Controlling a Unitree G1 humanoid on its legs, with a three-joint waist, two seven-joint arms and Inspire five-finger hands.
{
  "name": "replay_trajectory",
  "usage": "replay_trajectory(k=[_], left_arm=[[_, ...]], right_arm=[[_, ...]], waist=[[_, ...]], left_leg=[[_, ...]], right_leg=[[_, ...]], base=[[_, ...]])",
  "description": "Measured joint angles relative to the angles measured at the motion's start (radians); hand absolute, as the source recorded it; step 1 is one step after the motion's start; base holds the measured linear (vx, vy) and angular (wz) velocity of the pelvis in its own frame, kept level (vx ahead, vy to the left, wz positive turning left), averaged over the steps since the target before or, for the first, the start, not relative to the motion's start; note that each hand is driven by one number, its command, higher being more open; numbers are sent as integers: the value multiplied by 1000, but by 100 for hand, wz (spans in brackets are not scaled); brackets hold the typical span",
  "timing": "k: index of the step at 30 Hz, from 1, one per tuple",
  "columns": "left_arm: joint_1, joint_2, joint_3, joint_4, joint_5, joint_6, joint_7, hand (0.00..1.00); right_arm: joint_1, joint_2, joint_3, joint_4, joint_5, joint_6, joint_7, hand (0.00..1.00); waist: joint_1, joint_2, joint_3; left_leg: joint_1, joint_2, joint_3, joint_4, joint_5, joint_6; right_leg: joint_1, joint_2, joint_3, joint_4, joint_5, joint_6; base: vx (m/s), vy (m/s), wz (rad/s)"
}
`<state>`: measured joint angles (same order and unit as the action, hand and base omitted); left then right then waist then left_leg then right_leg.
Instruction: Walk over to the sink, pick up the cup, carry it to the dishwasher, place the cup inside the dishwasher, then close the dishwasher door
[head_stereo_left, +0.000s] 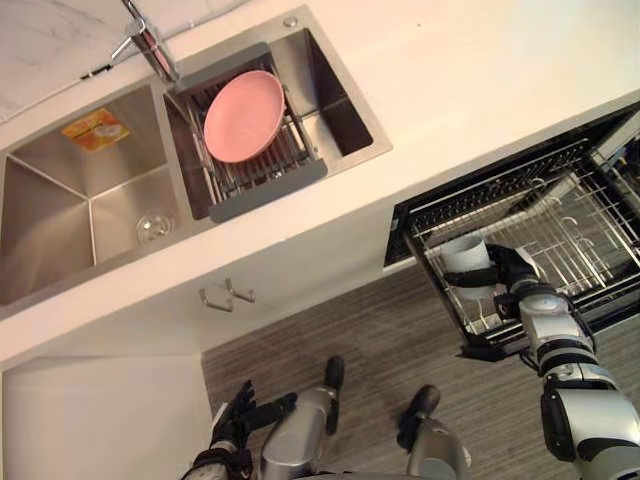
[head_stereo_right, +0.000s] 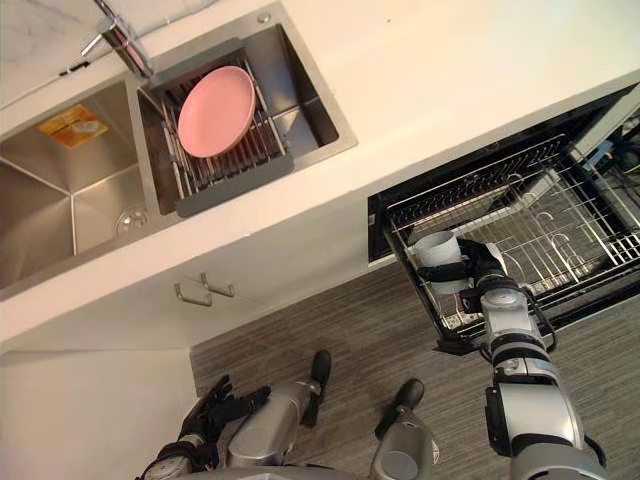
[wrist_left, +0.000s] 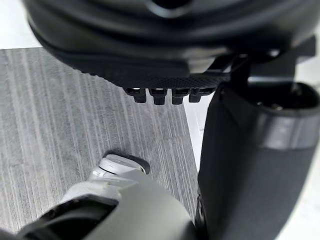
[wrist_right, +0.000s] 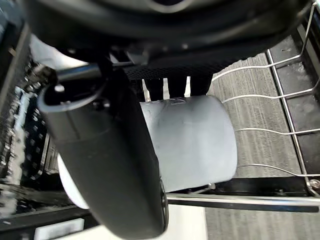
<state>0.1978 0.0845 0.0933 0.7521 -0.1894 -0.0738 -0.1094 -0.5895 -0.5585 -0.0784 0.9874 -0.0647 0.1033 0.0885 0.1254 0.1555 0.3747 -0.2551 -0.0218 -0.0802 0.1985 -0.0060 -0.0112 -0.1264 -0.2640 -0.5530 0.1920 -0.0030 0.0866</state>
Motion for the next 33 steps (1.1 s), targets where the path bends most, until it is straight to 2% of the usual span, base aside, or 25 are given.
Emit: replay_trajectory(k=[6,11,14,17,18,19,21,22,24,25,26,27,29,33], left_arm=[[0,13,-2,2,-31,5,2,100],[-1,13,-3,3,-64,24,25,100],[0,12,-3,20,-66,28,63,100],[5,11,15,40,-68,52,98,100],[12,11,34,40,-69,58,112,100],[17,11,42,43,-70,59,119,100],[51,-1,94,50,-71,60,154,100],[58,-6,109,50,-70,60,160,100],[67,-22,145,70,-64,56,185,100],[73,-30,154,78,-64,56,195,100],[73,-33,162,86,-63,56,195,100],[69,-39,190,106,-58,51,194,100],[69,-41,196,124,-41,49,194,100],[68,-35,188,127,9,50,176,100]], right_arm=[[-21,-1,-4,28,5,24,-23,100],[-8,26,-8,-23,40,3,-128,100],[67,75,-59,-182,53,-11,-217,100],[192,156,-137,-360,141,-52,-270,100],[252,203,-164,-426,204,-86,-274,100],[286,228,-175,-463,244,-108,-268,100],[431,335,-201,-622,432,-204,-212,100],[465,359,-207,-661,477,-229,-193,100],[580,439,-239,-789,615,-338,-102,100],[615,468,-257,-835,668,-380,-52,100],[631,486,-272,-856,688,-399,-24,100],[661,525,-307,-901,721,-438,20,100],[689,542,-344,-937,759,-484,69,100],[710,554,-344,-1025,819,-510,189,100]], waist=[[4,0,23],[4,-1,23],[0,-9,26],[-1,-40,12],[-3,-61,-1],[-6,-75,-8],[-24,-121,-55],[-32,-130,-64],[-50,-151,-114],[-61,-153,-135],[-69,-154,-147],[-99,-158,-152],[-134,-146,-159],[-144,-147,-185]], left_leg=[[-5,-6,-16,6,7,2],[8,-8,-16,-4,7,2],[42,-9,-13,-28,5,-1],[72,-7,-11,-50,5,-2],[85,-4,-8,-60,7,1],[95,-3,-6,-66,7,1],[121,0,29,-90,8,0],[130,2,47,-94,8,0],[151,2,98,-117,8,1],[162,4,136,-143,-4,-2],[169,20,194,-154,-21,24],[184,65,366,-152,-30,25],[186,112,499,-109,-16,19],[201,56,484,-113,-23,45]], right_leg=[[-11,-11,-10,35,-25,-2],[-2,-10,-9,36,-28,1],[28,-10,-9,27,-31,4],[57,-5,-11,4,-29,9],[70,-3,-12,-10,-28,11],[79,0,-12,-20,-26,13],[111,7,-21,-56,-22,20],[123,8,-27,-65,-21,21],[153,8,-35,-93,-17,29],[169,5,-45,-105,-13,34],[177,4,-55,-111,-12,37],[212,-7,-94,-124,-7,45],[249,-18,-140,-121,-5,47],[258,-76,-156,-77,-4,49]], base=[[22,-33,8],[-13,-19,1],[-24,-33,-2],[38,-42,-2],[64,-35,-4],[95,-47,-8],[117,-38,3],[106,-3,17],[83,26,13],[38,36,11],[11,21,43],[21,20,60],[39,50,66],[61,156,27]])
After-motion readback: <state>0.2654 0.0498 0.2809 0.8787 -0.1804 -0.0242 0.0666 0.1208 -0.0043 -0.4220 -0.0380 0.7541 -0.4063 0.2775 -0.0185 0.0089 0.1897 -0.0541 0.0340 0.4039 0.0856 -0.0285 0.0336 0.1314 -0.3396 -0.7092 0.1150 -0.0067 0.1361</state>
